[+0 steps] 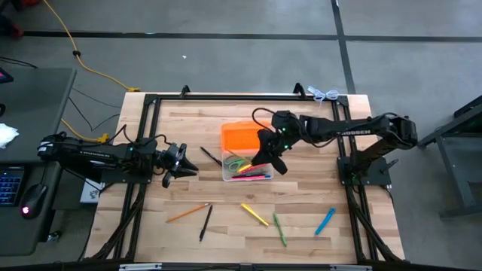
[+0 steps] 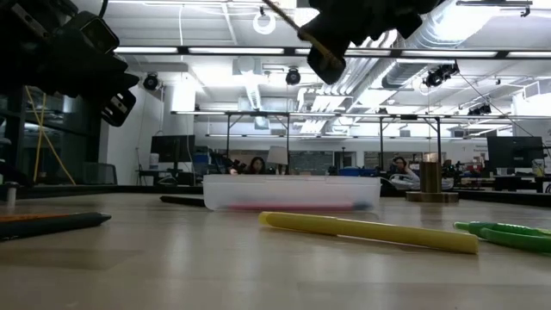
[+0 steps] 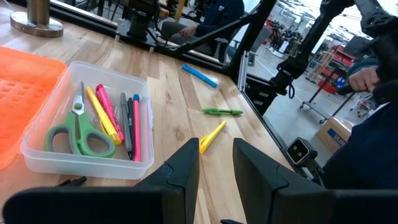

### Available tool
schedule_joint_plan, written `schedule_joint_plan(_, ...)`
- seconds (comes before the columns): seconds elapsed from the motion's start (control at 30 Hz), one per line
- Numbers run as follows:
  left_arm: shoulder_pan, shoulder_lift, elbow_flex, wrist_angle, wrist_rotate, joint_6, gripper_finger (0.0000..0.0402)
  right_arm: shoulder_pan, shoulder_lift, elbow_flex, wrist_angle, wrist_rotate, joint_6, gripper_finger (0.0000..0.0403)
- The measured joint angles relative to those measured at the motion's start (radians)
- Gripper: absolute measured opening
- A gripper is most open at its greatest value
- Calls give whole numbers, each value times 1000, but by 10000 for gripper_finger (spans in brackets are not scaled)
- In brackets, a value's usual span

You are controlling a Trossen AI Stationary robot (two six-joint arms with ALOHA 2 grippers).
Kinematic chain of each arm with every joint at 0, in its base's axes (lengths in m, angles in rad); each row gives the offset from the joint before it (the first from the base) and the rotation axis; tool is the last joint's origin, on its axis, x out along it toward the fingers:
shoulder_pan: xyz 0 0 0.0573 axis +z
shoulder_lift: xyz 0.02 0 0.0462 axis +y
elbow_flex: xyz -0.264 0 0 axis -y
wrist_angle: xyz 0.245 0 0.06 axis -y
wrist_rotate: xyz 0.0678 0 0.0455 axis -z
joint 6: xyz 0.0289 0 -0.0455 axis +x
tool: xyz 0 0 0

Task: Pick & place school supplies into a supply box
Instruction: Put the yellow pen into the container

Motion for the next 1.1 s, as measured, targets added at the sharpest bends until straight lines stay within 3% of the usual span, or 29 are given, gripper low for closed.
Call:
schedule_joint_plan(0.5, 0, 0, 0, 0, 0, 0, 129, 103, 0, 0, -209, 428, -84, 1)
schedule_joint_plan(0.9, 0, 0, 0, 0, 0, -1, 129, 157, 0, 0, -282, 625, -108, 1)
schedule_joint_plan(1.1, 0, 0, 0, 0, 0, -1, 129, 160, 0, 0, -289, 643, -108, 1)
